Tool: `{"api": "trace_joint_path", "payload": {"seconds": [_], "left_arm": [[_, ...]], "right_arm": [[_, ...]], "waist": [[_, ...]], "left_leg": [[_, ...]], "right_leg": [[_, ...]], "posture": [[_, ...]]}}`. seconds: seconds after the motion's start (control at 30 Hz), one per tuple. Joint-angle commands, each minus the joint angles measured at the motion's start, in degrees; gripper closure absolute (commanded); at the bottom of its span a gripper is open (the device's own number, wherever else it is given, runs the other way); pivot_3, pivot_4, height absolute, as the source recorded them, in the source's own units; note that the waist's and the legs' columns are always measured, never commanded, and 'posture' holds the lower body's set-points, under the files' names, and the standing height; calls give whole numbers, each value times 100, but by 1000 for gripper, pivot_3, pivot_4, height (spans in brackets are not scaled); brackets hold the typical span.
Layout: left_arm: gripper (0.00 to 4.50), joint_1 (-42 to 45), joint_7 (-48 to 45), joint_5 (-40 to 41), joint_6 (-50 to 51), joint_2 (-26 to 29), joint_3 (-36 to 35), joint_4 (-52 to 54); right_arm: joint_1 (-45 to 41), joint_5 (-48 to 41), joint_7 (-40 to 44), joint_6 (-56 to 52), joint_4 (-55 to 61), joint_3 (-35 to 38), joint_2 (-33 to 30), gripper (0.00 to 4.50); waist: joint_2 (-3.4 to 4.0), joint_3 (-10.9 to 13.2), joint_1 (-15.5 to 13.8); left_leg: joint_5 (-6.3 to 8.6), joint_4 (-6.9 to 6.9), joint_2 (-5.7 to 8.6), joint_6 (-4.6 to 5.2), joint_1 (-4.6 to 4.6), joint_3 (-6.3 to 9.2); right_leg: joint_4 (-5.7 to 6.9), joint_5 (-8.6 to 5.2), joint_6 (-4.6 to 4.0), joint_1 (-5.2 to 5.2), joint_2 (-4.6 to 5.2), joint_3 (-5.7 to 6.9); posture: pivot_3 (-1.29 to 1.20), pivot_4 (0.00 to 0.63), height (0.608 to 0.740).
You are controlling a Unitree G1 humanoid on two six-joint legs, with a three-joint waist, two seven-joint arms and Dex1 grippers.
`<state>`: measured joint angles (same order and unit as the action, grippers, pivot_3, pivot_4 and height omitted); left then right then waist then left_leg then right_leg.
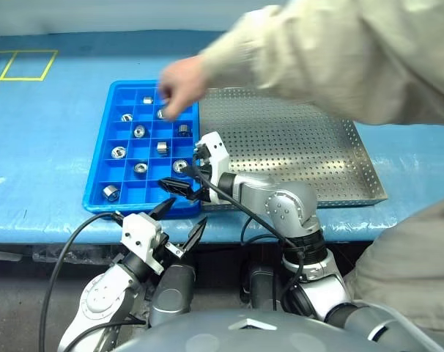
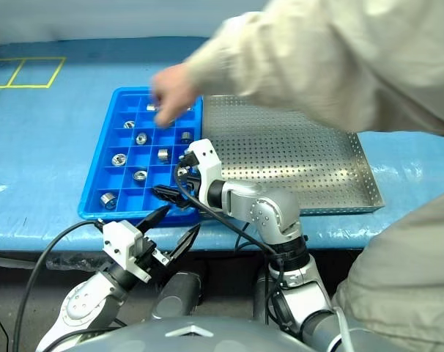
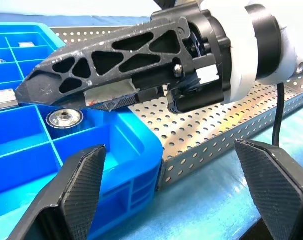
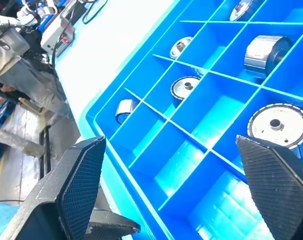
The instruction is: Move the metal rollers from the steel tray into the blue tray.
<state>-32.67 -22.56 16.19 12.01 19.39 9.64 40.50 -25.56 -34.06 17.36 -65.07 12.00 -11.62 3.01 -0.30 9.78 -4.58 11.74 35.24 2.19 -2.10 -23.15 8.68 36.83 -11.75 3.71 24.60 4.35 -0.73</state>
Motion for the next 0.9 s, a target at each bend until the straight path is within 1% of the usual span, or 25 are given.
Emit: {"api": "trace_joint_path", "payload": {"seconds": [0.03, 0.9], "left_arm": [[0, 16, -19, 30, -4, 31, 2, 143], [0, 251, -8, 27, 77, 1, 101, 64]], "right_arm": [[49, -44, -19, 13, 137, 28, 54, 83], [-19, -38, -10, 20, 93, -109, 299, 83]], "waist": [[0, 0, 8], [0, 0, 68]], "left_leg": [[0, 0, 0, 0, 0, 0], [0, 0, 0, 0, 0, 1]], "right_leg": [[0, 0, 0, 0, 0, 0], [0, 0, 0, 1, 0, 0]], "posture": [[267, 150, 740], [257, 150, 740]]}}
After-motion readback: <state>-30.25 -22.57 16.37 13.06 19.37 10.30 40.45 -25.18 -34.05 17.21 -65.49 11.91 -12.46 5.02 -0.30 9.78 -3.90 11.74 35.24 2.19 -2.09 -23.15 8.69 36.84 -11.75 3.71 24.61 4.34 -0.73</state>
